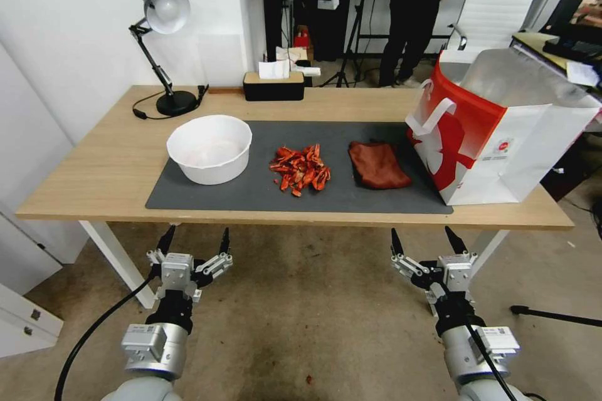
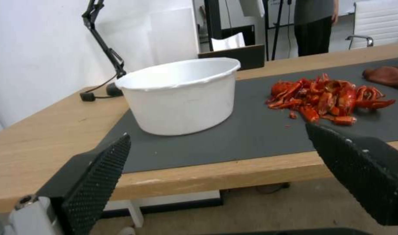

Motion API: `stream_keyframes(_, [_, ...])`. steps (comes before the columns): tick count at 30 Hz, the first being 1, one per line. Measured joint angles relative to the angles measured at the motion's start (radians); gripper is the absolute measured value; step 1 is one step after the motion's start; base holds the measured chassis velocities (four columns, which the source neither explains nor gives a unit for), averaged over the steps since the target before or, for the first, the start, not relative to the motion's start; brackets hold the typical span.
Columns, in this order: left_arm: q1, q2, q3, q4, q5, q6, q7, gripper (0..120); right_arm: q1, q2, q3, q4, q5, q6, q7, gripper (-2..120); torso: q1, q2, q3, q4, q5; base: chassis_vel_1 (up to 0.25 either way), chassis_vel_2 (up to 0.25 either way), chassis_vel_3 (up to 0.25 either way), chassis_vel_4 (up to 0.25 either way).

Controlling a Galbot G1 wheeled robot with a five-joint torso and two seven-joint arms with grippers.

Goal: Sweep shrimp from table into container with towel, then put container into takeout bag.

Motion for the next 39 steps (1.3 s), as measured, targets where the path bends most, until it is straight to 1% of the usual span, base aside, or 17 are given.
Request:
stream_keyframes(30, [0.0, 0.0, 0.0, 0.0, 0.0, 0.0, 0.0, 100, 0.0, 0.0, 0.0, 0.0, 0.0, 0.0, 0.0, 100, 0.0, 0.0, 0.0, 0.0, 0.0, 0.0, 0.0, 0.0, 0.0])
stream_keyframes(32, [-0.001, 0.001, 0.0, -0.001, -0.004, 0.0, -0.003, 100, 0.011, -0.001, 0.0, -0.001, 0.009, -0.005, -0.011, 100, 0.0, 0.0, 0.0, -0.0003, -0.0002, 0.0, 0.0, 0.0, 0.0])
stream_keyframes(33, [-0.003, 0.003, -0.001, -0.006, -0.015, 0.003, -0.012, 100, 0.04, -0.006, -0.001, -0.009, 0.034, -0.022, -0.044, 100, 0.0, 0.0, 0.0, -0.0006, -0.0004, 0.0, 0.0, 0.0, 0.0])
stream_keyframes(34, [-0.003, 0.003, -0.001, -0.006, -0.015, 0.003, -0.012, 100, 0.04, -0.006, -0.001, -0.009, 0.034, -0.022, -0.044, 100, 0.0, 0.0, 0.0, -0.0006, -0.0004, 0.0, 0.0, 0.0, 0.0])
stream_keyframes(35, [-0.01, 0.011, -0.004, -0.023, -0.047, 0.01, -0.039, 100, 0.088, -0.014, -0.004, -0.021, 0.071, -0.049, -0.093, 100, 0.0, 0.0, 0.0, 0.0, -0.0001, 0.0, 0.0, 0.0, 0.0])
stream_keyframes(36, [-0.026, 0.025, -0.012, -0.055, -0.104, 0.023, -0.089, 100, 0.148, -0.024, -0.008, -0.034, 0.118, -0.081, -0.155, 100, 0.0, 0.0, 0.0, 0.0006, 0.0006, 0.0, 0.0, 0.0, 0.0])
stream_keyframes(37, [-0.026, 0.025, -0.012, -0.055, -0.104, 0.023, -0.089, 100, 0.148, -0.024, -0.008, -0.034, 0.118, -0.081, -0.155, 100, 0.0, 0.0, 0.0, 0.0006, 0.0006, 0.0, 0.0, 0.0, 0.0])
stream_keyframes(38, [-0.03, 0.028, -0.015, -0.064, -0.121, 0.027, -0.104, 100, 0.156, -0.025, -0.009, -0.036, 0.124, -0.085, -0.163, 100, 0.0, 0.0, 0.0, 0.0008, 0.0005, 0.0, 0.0, 0.0, 0.0])
stream_keyframes(39, [-0.046, 0.045, -0.023, -0.097, -0.186, 0.039, -0.162, 100, 0.185, -0.03, 0.006, -0.059, 0.165, -0.079, -0.184, 100, 0.0, 0.0, 0.0, 0.0005, 0.0004, 0.0, 0.0, 0.0, 0.0])
